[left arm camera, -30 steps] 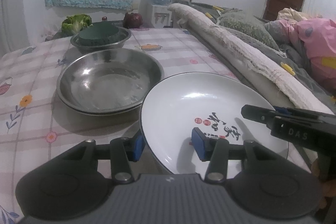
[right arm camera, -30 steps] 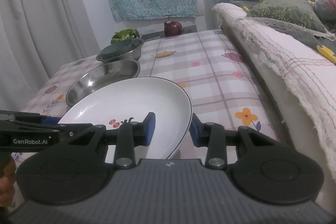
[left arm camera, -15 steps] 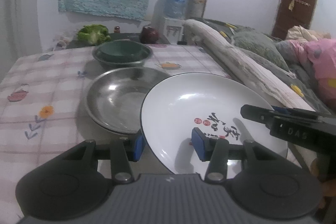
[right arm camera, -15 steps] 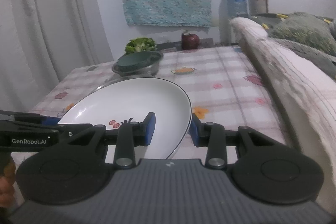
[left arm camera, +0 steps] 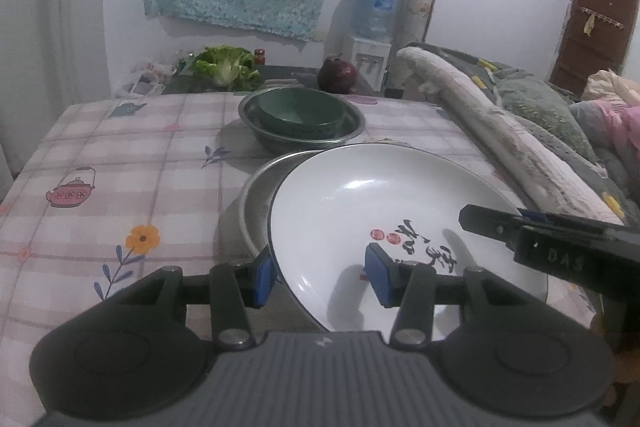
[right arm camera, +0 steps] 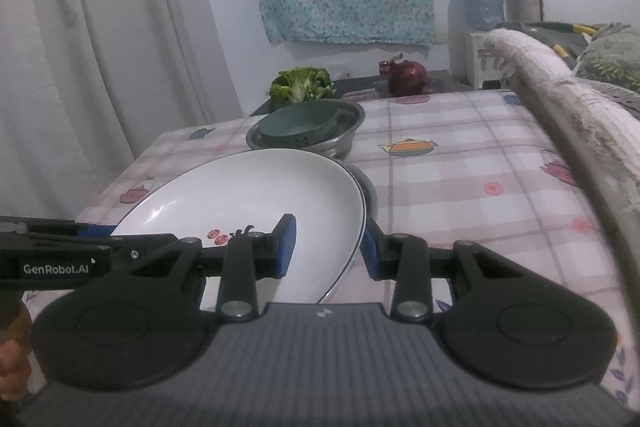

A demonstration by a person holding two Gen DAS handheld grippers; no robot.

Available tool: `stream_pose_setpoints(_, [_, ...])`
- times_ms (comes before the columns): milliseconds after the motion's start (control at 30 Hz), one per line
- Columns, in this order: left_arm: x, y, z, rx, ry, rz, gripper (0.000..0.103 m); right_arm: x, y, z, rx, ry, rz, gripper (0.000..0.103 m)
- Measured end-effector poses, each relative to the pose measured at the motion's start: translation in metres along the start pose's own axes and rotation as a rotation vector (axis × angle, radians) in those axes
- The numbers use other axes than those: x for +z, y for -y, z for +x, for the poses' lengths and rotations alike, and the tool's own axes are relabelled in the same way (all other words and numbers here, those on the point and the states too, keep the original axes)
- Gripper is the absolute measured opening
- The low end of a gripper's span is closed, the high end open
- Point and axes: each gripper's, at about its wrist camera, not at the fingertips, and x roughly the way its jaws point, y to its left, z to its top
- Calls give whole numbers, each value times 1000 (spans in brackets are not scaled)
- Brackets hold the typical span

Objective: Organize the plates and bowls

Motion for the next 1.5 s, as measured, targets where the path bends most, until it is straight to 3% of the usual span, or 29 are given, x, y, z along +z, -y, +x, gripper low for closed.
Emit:
stream_pose_setpoints(333, [7, -19, 37, -1, -77, -19, 48, 11, 5, 48, -15, -91, 20, 35])
stream_pose_setpoints(467, [9, -24, 41, 3, -70, -18, 49, 11, 11, 58, -17, -113, 30, 35])
stream_pose_setpoints(733, [18, -29, 38, 16, -21, 9, 57, 21, 13, 56, -18, -43, -5, 48])
stream_pose_setpoints(900, [26, -40, 50, 42, -17, -4, 66, 27, 27, 63, -25, -36, 45, 48])
stream_pose_setpoints(1067, [32, -60, 81, -24, -99, -104, 66, 26, 50, 86, 25, -83, 183, 48])
stream_pose_setpoints(1167, [32, -67, 94, -68, -133, -153, 60, 21, 63, 104, 58, -134, 259, 48])
stream_pose_setpoints(1233, [32, -68, 97, -101, -138, -170, 50, 18, 66, 113, 88, -159, 289, 46])
stream_pose_setpoints(1333, [32, -62, 97, -88, -140, -146, 51, 16, 64, 119, 143, -177, 298, 38])
stream_pose_setpoints(1500, [30, -59, 92, -84, -154, -145, 51, 14, 55, 115, 131, -183, 264, 38])
